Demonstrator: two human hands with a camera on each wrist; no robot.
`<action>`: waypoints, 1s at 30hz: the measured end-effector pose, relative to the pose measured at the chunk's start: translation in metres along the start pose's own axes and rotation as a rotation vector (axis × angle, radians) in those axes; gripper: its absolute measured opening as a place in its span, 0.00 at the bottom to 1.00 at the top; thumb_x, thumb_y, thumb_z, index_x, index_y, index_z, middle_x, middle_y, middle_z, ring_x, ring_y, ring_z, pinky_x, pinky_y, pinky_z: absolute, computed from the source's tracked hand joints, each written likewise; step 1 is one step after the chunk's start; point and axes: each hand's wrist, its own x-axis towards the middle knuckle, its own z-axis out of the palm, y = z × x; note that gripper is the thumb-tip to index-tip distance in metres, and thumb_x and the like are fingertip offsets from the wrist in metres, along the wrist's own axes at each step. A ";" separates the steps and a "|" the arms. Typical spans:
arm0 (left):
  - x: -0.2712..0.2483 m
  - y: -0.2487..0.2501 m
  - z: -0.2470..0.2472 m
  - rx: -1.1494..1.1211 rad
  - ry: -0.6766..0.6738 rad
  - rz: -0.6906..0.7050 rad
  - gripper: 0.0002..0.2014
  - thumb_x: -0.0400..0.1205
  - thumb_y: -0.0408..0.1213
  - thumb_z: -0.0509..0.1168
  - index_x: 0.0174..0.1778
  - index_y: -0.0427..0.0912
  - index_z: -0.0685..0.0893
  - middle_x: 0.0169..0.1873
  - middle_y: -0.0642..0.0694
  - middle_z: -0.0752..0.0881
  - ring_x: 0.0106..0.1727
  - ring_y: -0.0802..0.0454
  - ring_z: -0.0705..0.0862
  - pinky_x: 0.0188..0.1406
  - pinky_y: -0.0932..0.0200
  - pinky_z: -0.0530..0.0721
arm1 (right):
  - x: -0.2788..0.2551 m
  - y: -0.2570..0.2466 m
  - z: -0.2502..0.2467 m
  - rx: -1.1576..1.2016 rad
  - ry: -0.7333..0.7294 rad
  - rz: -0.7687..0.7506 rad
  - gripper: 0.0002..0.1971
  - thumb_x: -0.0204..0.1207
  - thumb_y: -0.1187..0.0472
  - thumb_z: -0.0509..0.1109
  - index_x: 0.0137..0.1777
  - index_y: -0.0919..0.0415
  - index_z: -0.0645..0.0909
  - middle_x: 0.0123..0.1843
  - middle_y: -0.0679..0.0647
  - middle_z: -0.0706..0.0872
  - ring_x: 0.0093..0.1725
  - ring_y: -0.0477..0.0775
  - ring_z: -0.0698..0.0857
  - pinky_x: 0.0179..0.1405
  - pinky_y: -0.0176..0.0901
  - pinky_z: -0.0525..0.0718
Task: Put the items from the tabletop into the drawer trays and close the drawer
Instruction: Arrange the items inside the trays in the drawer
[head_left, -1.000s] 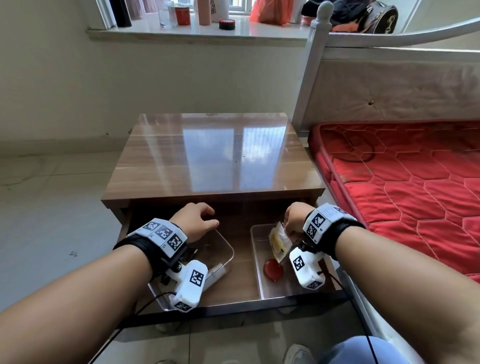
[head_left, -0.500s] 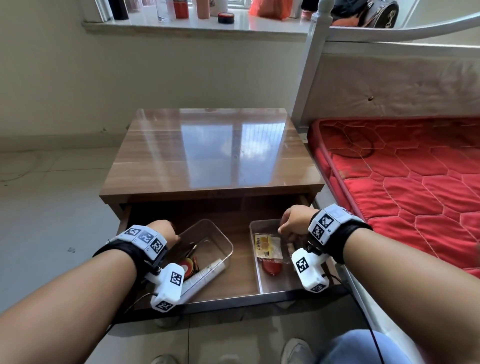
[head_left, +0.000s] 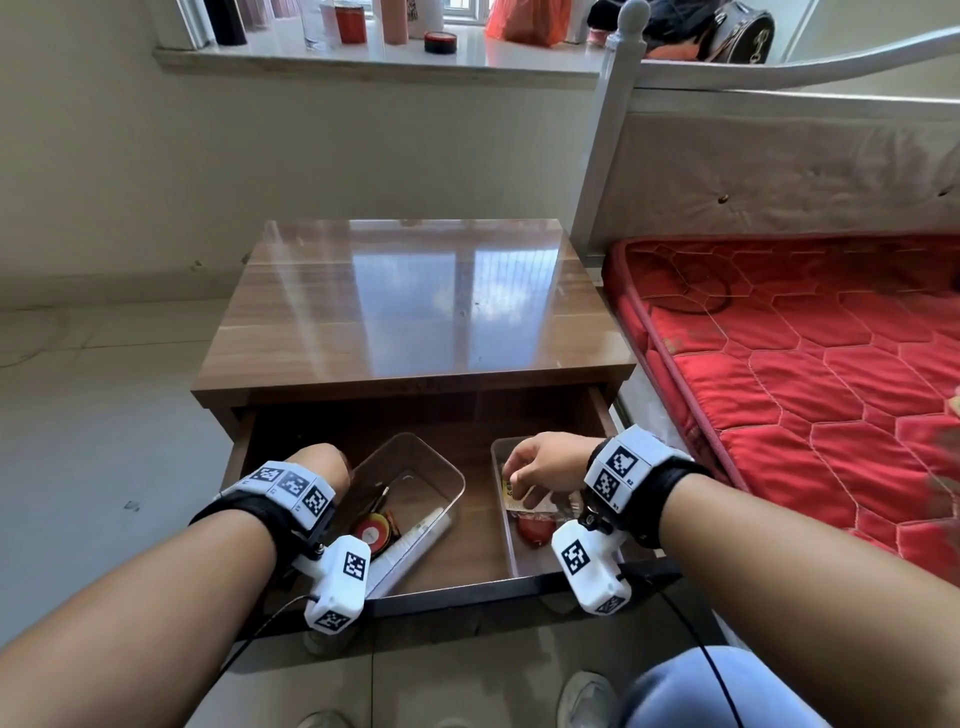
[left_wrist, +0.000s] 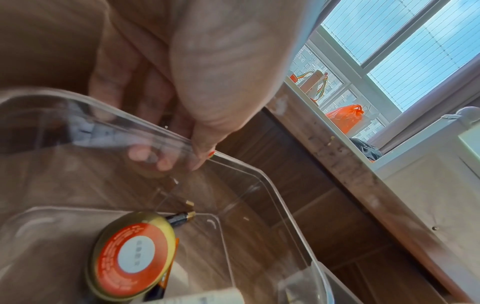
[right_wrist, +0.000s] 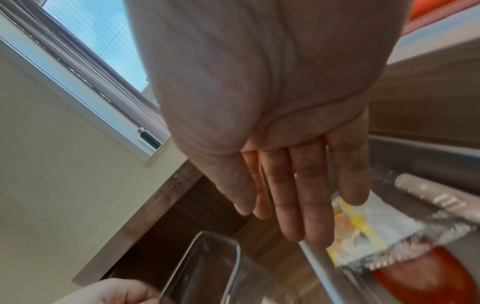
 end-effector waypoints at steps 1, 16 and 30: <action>-0.002 0.002 0.001 -0.009 0.003 0.017 0.15 0.82 0.42 0.62 0.61 0.41 0.87 0.57 0.42 0.90 0.59 0.44 0.87 0.58 0.55 0.82 | 0.000 -0.001 0.004 0.000 -0.026 -0.002 0.05 0.80 0.64 0.65 0.52 0.55 0.79 0.43 0.51 0.88 0.42 0.52 0.88 0.28 0.35 0.78; -0.047 0.034 0.000 -0.187 -0.145 0.177 0.24 0.81 0.41 0.61 0.74 0.42 0.71 0.58 0.39 0.88 0.50 0.44 0.89 0.46 0.56 0.85 | -0.002 -0.012 0.025 -0.077 -0.092 -0.047 0.28 0.74 0.69 0.65 0.75 0.53 0.73 0.63 0.61 0.86 0.54 0.56 0.88 0.55 0.54 0.86; -0.051 0.049 0.022 -0.411 -0.393 0.155 0.15 0.82 0.48 0.63 0.55 0.40 0.78 0.52 0.37 0.92 0.49 0.44 0.93 0.43 0.56 0.88 | -0.012 -0.004 0.016 -0.193 0.008 -0.036 0.15 0.77 0.61 0.68 0.63 0.60 0.85 0.57 0.59 0.91 0.59 0.58 0.89 0.58 0.51 0.88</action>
